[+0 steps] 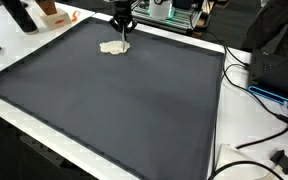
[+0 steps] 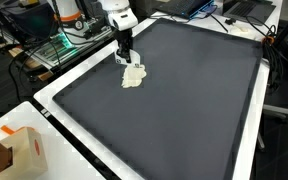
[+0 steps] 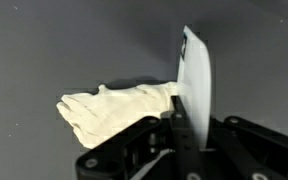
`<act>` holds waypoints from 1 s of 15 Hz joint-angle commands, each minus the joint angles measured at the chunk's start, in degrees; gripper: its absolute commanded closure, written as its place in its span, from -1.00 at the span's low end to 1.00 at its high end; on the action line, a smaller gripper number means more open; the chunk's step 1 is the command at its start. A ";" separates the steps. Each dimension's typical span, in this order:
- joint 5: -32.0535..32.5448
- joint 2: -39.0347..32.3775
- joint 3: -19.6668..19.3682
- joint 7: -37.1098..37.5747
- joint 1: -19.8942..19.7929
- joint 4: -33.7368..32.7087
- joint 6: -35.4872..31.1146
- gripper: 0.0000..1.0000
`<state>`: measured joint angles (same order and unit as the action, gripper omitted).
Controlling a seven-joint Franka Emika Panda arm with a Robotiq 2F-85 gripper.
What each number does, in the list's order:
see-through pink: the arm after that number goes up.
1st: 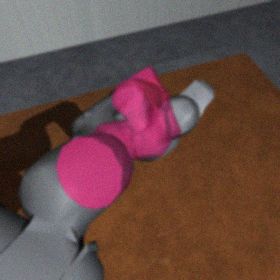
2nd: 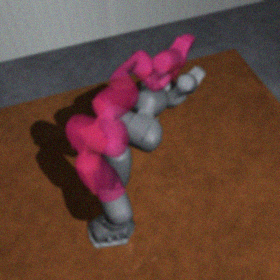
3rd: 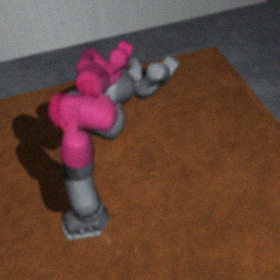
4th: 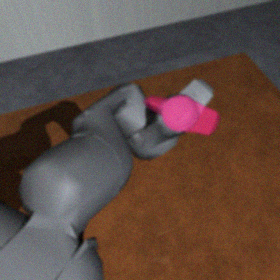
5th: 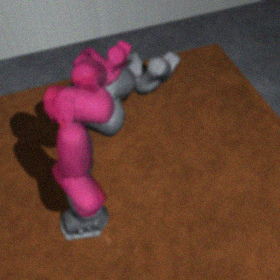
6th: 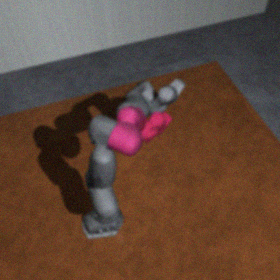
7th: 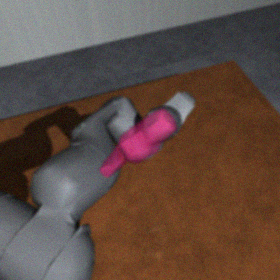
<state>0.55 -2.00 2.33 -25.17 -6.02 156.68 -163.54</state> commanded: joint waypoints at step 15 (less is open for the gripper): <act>-3.14 -9.06 2.60 -11.48 1.33 -6.82 1.11 0.98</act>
<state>2.41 -5.64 2.56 -30.98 -4.48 152.00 -163.56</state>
